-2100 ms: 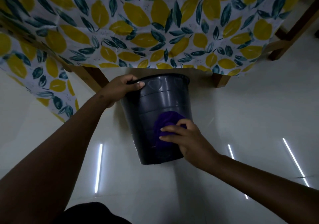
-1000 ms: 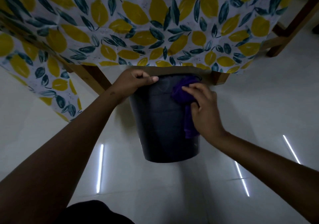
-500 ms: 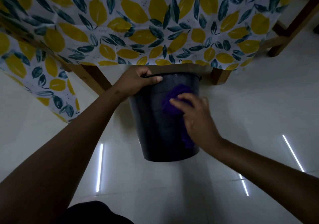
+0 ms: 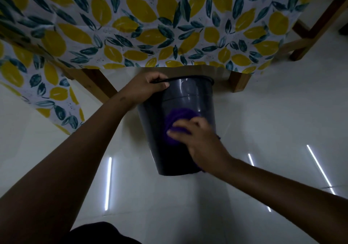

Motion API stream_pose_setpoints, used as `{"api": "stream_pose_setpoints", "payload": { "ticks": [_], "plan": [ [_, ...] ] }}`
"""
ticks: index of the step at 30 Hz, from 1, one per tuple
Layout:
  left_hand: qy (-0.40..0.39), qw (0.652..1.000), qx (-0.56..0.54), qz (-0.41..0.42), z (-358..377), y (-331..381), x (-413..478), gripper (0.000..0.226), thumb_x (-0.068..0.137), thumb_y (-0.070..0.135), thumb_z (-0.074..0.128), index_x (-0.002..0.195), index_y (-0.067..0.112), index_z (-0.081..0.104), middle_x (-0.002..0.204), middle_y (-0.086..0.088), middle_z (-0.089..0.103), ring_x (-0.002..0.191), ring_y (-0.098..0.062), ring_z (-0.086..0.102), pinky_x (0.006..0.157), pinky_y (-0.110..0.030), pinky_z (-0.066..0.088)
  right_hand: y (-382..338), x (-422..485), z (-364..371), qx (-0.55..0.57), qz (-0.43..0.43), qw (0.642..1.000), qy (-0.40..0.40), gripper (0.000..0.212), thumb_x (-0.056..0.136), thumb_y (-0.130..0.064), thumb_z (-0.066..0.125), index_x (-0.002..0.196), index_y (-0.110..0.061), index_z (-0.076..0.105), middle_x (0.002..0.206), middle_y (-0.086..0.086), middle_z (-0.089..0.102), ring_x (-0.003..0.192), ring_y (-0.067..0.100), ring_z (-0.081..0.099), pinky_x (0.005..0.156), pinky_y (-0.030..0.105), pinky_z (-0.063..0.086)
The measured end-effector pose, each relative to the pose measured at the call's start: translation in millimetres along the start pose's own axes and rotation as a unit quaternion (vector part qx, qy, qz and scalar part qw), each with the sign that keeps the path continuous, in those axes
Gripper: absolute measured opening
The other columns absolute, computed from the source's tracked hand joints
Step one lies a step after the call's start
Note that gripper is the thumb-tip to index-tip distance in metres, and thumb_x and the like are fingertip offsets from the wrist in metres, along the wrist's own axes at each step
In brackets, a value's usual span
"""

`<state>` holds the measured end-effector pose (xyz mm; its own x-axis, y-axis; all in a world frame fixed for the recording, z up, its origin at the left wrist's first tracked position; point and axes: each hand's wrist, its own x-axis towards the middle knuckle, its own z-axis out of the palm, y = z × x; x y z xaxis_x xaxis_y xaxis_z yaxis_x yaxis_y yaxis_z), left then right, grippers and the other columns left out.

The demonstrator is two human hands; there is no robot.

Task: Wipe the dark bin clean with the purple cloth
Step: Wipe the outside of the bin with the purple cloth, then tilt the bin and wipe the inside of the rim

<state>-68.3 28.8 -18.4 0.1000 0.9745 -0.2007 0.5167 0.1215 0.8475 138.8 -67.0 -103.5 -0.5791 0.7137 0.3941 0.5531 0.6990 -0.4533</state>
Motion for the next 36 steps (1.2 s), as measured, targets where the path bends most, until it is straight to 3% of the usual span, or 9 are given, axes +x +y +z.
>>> {"api": "stream_pose_setpoints", "payload": {
  "ticks": [3, 6, 12, 15, 19, 22, 28, 33, 36],
  "plan": [
    [0.010, 1.000, -0.014, -0.009, -4.7, -6.5, -4.4, 0.017, 0.082, 0.025, 0.074, 0.083, 0.011, 0.063, 0.076, 0.000, 0.060, 0.072, -0.008, 0.056, 0.063, -0.016, 0.044, 23.3, 13.7, -19.6, 0.048, 0.167, 0.979, 0.104, 0.058, 0.078, 0.007, 0.043, 0.124, -0.024, 0.063, 0.129, 0.003, 0.052, 0.107, 0.022, 0.040, 0.100, 0.015, 0.031],
    [0.031, 0.999, -0.027, -0.011, -6.2, -12.4, -4.6, 0.023, 0.078, 0.026, 0.077, 0.074, 0.014, 0.058, 0.073, -0.004, 0.055, 0.072, -0.013, 0.052, 0.060, -0.018, 0.040, 36.6, 16.7, -30.1, 0.065, 0.235, 0.962, 0.125, 0.063, 0.077, 0.015, 0.051, 0.125, -0.023, 0.062, 0.129, 0.001, 0.051, 0.110, 0.025, 0.042, 0.098, 0.004, 0.023],
    [0.010, 0.993, 0.116, 0.023, -0.5, 2.7, 1.0, 0.025, 0.080, 0.033, 0.074, 0.101, 0.019, 0.069, 0.094, 0.010, 0.068, 0.084, 0.002, 0.060, 0.069, -0.005, 0.042, 6.4, -9.4, -6.6, 0.029, 0.091, 0.995, 0.005, 0.046, 0.085, -0.001, 0.052, 0.120, -0.028, 0.065, 0.132, 0.000, 0.053, 0.116, 0.024, 0.039, 0.098, 0.037, 0.044],
    [0.011, 0.994, 0.112, 0.016, 4.6, 5.2, 0.8, 0.030, 0.073, 0.034, 0.080, 0.096, 0.016, 0.073, 0.086, 0.010, 0.069, 0.076, 0.003, 0.060, 0.063, -0.004, 0.042, 4.1, -9.5, -6.8, 0.039, 0.064, 0.997, -0.004, 0.051, 0.084, 0.002, 0.058, 0.125, -0.028, 0.062, 0.134, 0.000, 0.051, 0.117, 0.023, 0.039, 0.099, 0.035, 0.043],
    [0.005, 0.999, 0.038, -0.005, 0.4, 7.0, -4.0, 0.023, 0.075, 0.026, 0.080, 0.092, 0.011, 0.075, 0.083, 0.002, 0.070, 0.075, -0.002, 0.063, 0.064, -0.015, 0.046, 14.6, 2.6, -16.2, 0.084, 0.166, 0.977, 0.102, 0.063, 0.081, 0.009, 0.054, 0.134, -0.024, 0.054, 0.135, 0.002, 0.045, 0.117, 0.020, 0.038, 0.104, 0.024, 0.034],
    [0.004, 1.000, 0.002, -0.002, -3.2, 7.3, -7.8, 0.017, 0.077, 0.020, 0.078, 0.087, 0.008, 0.073, 0.081, 0.001, 0.069, 0.075, -0.006, 0.064, 0.065, -0.019, 0.049, 31.0, 8.0, -20.8, 0.105, 0.220, 0.957, 0.158, 0.058, 0.087, 0.001, 0.057, 0.139, -0.023, 0.048, 0.135, 0.005, 0.038, 0.126, 0.020, 0.039, 0.109, 0.033, 0.035],
    [0.000, 1.000, -0.021, 0.006, -9.4, 1.5, -11.2, 0.008, 0.076, 0.016, 0.078, 0.080, 0.012, 0.073, 0.075, 0.006, 0.069, 0.076, -0.010, 0.064, 0.066, -0.021, 0.050, 42.5, -1.4, -14.6, 0.056, 0.241, 0.961, 0.121, 0.059, 0.093, -0.009, 0.055, 0.146, -0.028, 0.036, 0.151, 0.000, 0.033, 0.127, 0.024, 0.037, 0.105, 0.016, 0.022],
    [0.007, 0.999, -0.030, 0.015, -10.8, 0.2, -15.6, 0.006, 0.075, 0.015, 0.078, 0.077, 0.017, 0.072, 0.069, 0.012, 0.070, 0.071, -0.003, 0.064, 0.065, -0.015, 0.049, 43.9, -2.9, -12.4, 0.065, 0.241, 0.960, 0.126, 0.060, 0.091, -0.013, 0.054, 0.146, -0.027, 0.036, 0.152, -0.001, 0.032, 0.131, 0.022, 0.038, 0.105, 0.029, 0.034],
    [0.010, 0.999, -0.041, 0.023, -7.2, 0.4, -23.2, 0.008, 0.074, 0.016, 0.079, 0.076, 0.020, 0.073, 0.071, 0.012, 0.071, 0.073, -0.005, 0.065, 0.067, -0.016, 0.051, 44.5, -1.1, -17.7, 0.099, 0.242, 0.952, 0.161, 0.060, 0.085, -0.006, 0.055, 0.141, -0.026, 0.045, 0.141, -0.001, 0.041, 0.124, 0.011, 0.043, 0.100, 0.020, 0.038]
  ]
}}
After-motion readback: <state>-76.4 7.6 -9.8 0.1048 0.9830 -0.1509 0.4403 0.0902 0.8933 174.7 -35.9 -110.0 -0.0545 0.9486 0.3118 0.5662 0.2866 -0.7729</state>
